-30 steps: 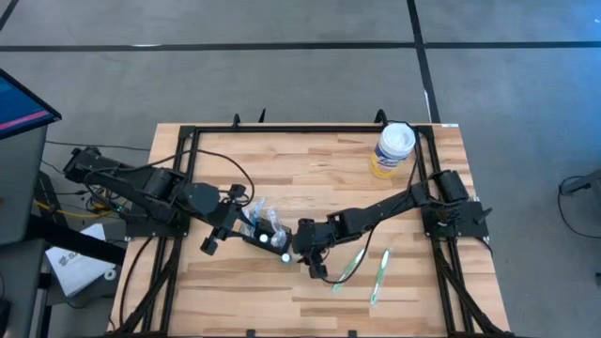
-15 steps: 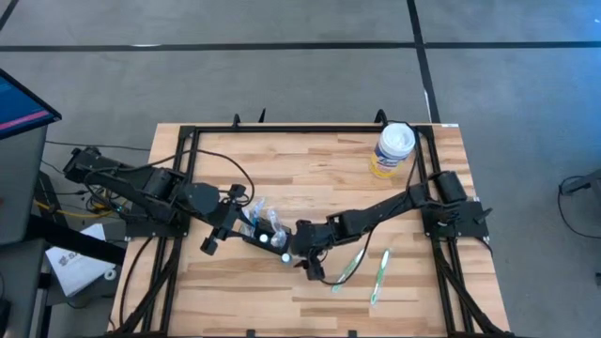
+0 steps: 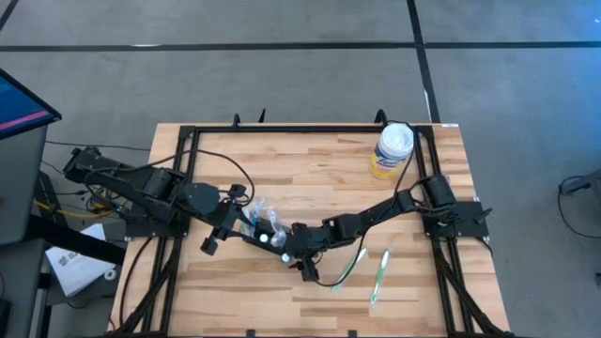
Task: Pick & Place toothbrushing station
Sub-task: Put the blue mouthwash into the middle compartment of the wire organizer
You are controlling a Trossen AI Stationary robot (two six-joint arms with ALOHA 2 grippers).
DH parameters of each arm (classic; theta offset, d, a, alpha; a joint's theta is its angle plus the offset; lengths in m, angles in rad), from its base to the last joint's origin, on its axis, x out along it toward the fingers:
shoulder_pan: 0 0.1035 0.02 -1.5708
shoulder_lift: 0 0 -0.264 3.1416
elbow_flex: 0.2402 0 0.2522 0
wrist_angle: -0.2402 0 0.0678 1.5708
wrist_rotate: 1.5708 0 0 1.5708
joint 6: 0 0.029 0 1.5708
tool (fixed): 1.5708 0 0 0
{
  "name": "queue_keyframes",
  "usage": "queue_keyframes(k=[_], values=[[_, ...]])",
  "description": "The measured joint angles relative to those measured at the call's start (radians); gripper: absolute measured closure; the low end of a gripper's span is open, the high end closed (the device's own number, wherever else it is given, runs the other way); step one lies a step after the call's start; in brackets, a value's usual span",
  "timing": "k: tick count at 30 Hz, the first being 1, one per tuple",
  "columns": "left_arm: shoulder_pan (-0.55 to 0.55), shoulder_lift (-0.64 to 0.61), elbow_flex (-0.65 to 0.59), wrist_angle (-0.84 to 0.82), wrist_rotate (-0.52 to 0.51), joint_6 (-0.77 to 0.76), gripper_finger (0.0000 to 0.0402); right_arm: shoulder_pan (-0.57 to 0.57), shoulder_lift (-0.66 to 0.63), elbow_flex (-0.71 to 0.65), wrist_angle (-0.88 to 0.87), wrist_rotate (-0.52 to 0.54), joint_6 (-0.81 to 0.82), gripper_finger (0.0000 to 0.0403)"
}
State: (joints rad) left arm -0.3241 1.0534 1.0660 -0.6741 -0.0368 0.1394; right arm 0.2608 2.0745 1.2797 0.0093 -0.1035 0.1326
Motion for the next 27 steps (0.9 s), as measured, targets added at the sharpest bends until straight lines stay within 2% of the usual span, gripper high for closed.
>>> queue_keyframes(k=[18,22,27], values=[[0.0,0.0,0.0,-0.001,0.0,0.0,0.0276,0.002,0.063,0.0,0.11,0.005,0.036,0.0247],[0.0,0.0,0.0,-0.001,0.0,0.0,0.0276,0.004,0.063,0.0,0.106,0.007,0.041,0.0276],[0.0,0.0,0.0,-0.001,0.0,0.001,0.0276,0.005,0.063,0.0,0.098,0.006,0.041,0.0336]])
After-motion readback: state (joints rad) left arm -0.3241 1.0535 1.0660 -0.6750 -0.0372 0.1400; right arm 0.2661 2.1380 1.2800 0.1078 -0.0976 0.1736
